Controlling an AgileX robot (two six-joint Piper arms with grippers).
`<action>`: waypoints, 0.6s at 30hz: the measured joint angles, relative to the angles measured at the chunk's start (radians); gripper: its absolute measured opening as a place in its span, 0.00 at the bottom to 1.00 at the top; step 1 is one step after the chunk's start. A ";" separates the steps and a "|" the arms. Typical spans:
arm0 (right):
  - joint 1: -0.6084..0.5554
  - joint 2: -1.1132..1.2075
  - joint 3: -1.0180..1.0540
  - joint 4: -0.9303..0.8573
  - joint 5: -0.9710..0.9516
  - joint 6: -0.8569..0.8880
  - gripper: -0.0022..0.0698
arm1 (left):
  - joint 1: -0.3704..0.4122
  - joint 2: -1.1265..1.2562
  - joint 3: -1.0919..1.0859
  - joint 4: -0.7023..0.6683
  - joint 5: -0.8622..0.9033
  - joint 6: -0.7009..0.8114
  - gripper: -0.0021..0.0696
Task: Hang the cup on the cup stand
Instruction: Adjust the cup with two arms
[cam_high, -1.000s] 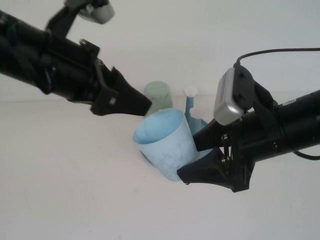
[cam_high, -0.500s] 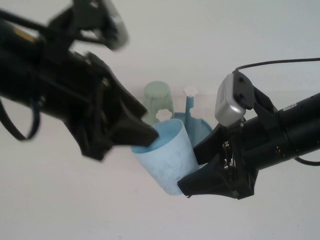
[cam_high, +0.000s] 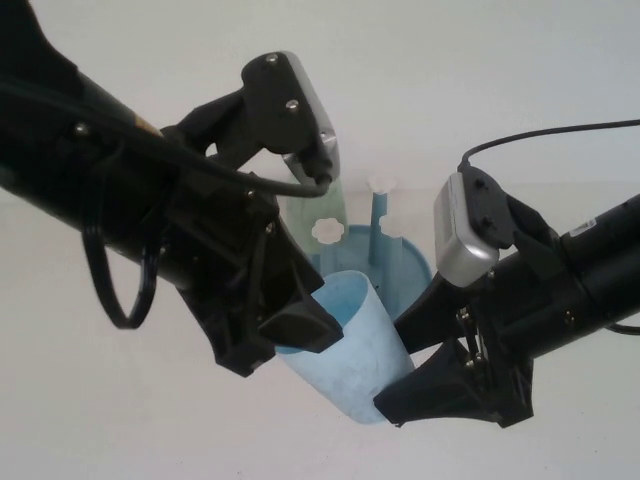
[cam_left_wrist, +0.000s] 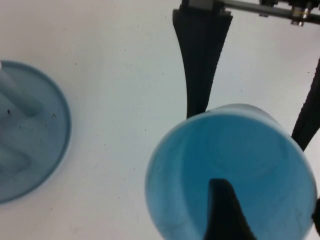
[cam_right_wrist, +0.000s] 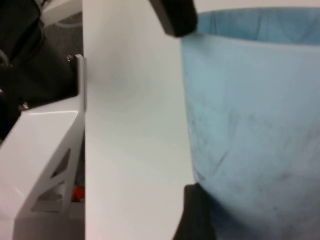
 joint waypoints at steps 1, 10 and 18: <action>0.000 -0.002 -0.002 -0.007 -0.003 -0.002 0.74 | 0.000 0.002 0.000 0.000 0.000 -0.002 0.53; 0.000 -0.017 -0.088 -0.031 -0.024 -0.006 0.74 | 0.000 0.008 0.000 -0.009 -0.002 -0.002 0.53; 0.000 -0.019 -0.107 -0.021 -0.038 -0.006 0.74 | 0.000 0.010 0.000 -0.014 -0.002 0.005 0.53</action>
